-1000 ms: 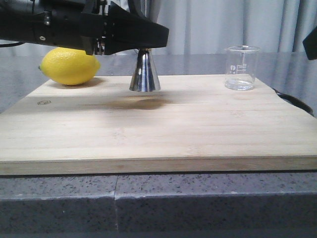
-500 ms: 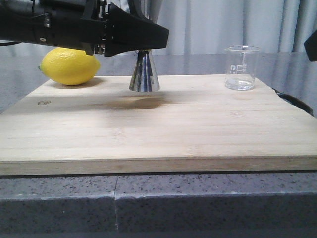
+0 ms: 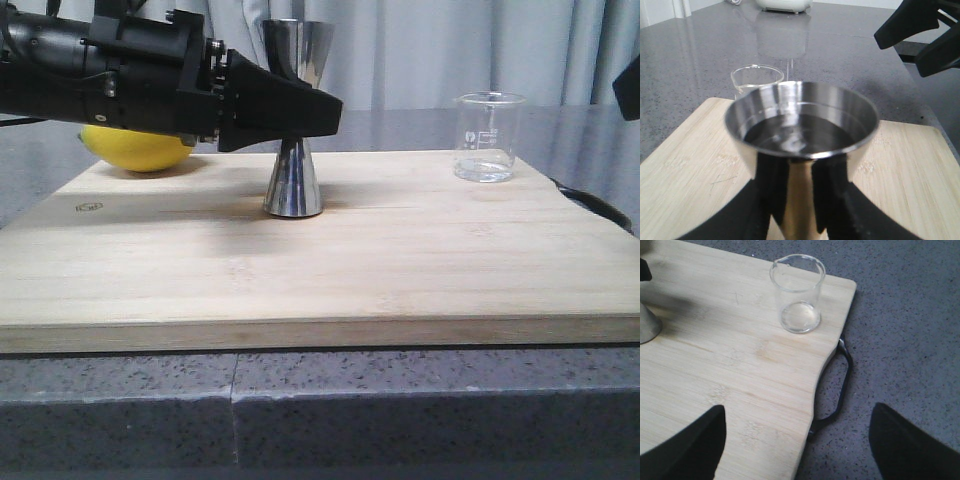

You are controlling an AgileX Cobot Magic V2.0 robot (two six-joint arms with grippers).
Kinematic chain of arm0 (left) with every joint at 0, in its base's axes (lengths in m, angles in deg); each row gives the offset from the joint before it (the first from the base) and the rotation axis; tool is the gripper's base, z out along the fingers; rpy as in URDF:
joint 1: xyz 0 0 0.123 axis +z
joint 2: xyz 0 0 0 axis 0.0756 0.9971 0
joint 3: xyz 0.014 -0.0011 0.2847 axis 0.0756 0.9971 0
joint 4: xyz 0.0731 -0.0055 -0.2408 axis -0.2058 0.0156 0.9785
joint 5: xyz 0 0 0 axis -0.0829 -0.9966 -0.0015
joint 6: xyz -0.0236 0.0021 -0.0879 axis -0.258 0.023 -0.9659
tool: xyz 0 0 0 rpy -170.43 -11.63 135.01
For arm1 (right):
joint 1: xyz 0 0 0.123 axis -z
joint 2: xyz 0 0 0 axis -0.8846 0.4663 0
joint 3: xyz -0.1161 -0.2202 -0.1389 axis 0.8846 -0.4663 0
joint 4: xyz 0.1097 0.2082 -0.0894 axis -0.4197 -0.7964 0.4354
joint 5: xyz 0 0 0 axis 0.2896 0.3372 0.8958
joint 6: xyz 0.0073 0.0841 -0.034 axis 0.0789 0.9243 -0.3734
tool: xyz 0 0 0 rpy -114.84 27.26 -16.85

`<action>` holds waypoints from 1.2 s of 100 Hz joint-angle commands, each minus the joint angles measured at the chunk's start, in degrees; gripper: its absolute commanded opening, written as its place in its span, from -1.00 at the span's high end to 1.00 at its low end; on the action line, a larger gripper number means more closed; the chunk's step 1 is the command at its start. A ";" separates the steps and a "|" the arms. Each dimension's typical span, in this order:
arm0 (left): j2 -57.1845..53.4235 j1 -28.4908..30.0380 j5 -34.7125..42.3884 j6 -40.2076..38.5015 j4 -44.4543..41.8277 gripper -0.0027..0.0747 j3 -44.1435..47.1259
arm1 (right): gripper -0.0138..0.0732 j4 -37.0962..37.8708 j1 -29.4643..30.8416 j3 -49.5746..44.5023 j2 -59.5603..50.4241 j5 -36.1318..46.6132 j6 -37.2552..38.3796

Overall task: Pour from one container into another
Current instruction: 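Lower the filled jigger onto the board with the left gripper, then open the left gripper and withdraw it from the jigger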

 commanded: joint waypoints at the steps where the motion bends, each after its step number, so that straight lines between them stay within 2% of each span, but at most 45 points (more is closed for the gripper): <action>1: -2.37 -0.46 -6.27 0.20 4.48 0.42 -1.66 | -0.50 0.30 0.27 1.57 -0.63 4.14 -0.50; 17: -2.37 -0.46 -6.27 0.20 4.48 0.33 -1.66 | -0.50 0.30 0.27 1.57 -0.63 4.14 -0.50; 41: -2.37 -0.46 -6.27 0.20 4.48 -0.17 -1.66 | -0.50 0.00 0.27 1.57 -0.63 4.14 -0.50; 49: -2.79 -0.46 -4.88 -1.28 4.37 -0.39 -1.66 | -0.50 0.00 0.27 1.57 -0.63 4.14 -0.50; 63: -5.43 -0.46 0.31 -5.98 1.47 -0.54 -1.66 | -0.50 -0.74 0.27 1.57 -0.63 3.78 -0.50; 76: -9.04 -0.46 5.49 -11.59 -5.65 -0.54 -1.66 | -0.50 -2.44 0.27 2.41 -0.63 0.75 -0.50; 100: -17.88 -0.46 10.87 -27.28 -21.90 -0.54 -1.66 | -0.50 -2.66 0.27 8.54 -0.52 -12.25 -0.50; 112: -22.94 -0.46 12.78 -37.60 -32.00 -0.54 -1.92 | -0.50 -1.46 0.27 11.61 -0.52 -16.89 -0.50; 120: -26.37 -0.46 13.82 -48.21 -42.31 -0.54 -2.73 | -0.50 0.56 0.27 13.00 -0.52 -17.77 -0.50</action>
